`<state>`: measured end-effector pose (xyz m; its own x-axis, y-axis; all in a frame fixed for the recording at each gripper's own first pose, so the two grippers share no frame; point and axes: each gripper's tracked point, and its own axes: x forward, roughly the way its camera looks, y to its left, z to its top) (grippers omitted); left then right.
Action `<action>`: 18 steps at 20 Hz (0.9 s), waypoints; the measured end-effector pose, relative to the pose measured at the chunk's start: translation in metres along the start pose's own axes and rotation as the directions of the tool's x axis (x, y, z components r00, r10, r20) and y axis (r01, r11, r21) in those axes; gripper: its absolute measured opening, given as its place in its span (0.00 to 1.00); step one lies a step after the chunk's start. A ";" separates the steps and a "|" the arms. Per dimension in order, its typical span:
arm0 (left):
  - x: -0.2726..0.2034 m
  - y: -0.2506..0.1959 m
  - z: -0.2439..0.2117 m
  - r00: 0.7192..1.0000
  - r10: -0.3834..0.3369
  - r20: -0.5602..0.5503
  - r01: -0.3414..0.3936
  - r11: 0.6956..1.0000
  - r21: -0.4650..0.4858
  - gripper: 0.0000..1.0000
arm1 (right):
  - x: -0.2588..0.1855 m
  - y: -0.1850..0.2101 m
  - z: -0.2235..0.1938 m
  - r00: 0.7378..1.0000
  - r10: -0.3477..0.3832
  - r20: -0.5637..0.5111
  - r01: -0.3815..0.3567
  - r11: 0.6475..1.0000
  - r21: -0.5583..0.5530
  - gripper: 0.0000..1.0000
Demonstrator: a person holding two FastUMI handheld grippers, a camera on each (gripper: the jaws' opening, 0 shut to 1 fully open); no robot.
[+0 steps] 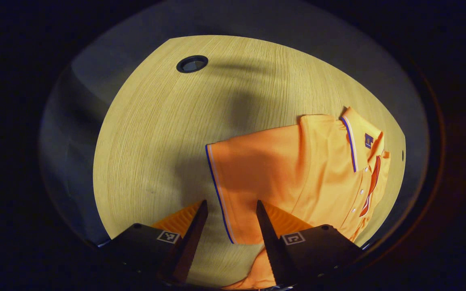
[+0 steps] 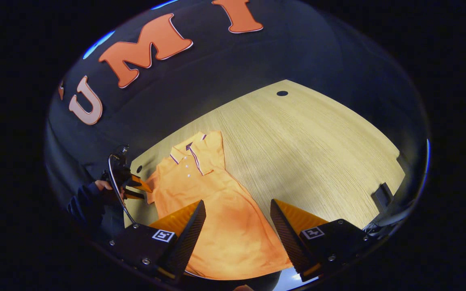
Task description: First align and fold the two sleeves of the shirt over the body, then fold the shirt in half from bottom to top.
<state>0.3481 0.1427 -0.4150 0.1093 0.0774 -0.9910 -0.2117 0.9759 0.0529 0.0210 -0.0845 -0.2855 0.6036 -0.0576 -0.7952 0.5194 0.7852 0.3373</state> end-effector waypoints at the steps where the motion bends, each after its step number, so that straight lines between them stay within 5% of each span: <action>1: -0.002 0.001 0.003 1.000 0.015 0.000 -0.015 1.000 0.005 0.76 | -0.002 -0.002 -0.003 1.000 -0.003 -0.001 0.003 1.000 0.008 0.98; 3: 0.003 -0.002 0.005 1.000 0.012 0.019 -0.012 1.000 -0.007 0.72 | -0.004 -0.006 -0.007 1.000 -0.004 -0.003 0.004 1.000 0.017 0.98; 4: -0.001 -0.005 0.003 1.000 0.011 0.015 -0.011 1.000 0.000 0.51 | -0.005 -0.008 -0.008 1.000 -0.002 -0.004 0.003 1.000 0.019 0.98; 6: 0.006 -0.013 0.007 0.998 -0.036 0.042 0.036 0.999 -0.006 0.41 | -0.006 -0.013 -0.012 1.000 -0.005 -0.006 0.005 1.000 0.024 0.98; 8: -0.003 -0.016 0.006 0.997 -0.066 0.048 0.065 0.998 0.023 0.11 | -0.005 -0.024 -0.022 0.999 -0.025 -0.029 0.026 0.999 0.026 0.98; 18: -0.053 -0.062 0.026 0.969 -0.167 0.182 0.129 0.971 0.203 0.10 | -0.019 -0.040 -0.028 0.999 -0.030 -0.017 0.031 0.998 0.062 0.98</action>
<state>0.3804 0.0837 -0.3625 0.3180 -0.0505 -0.9468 0.0053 0.9987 -0.0514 -0.0281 -0.0981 -0.2980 0.5771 -0.0704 -0.8136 0.5741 0.7436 0.3429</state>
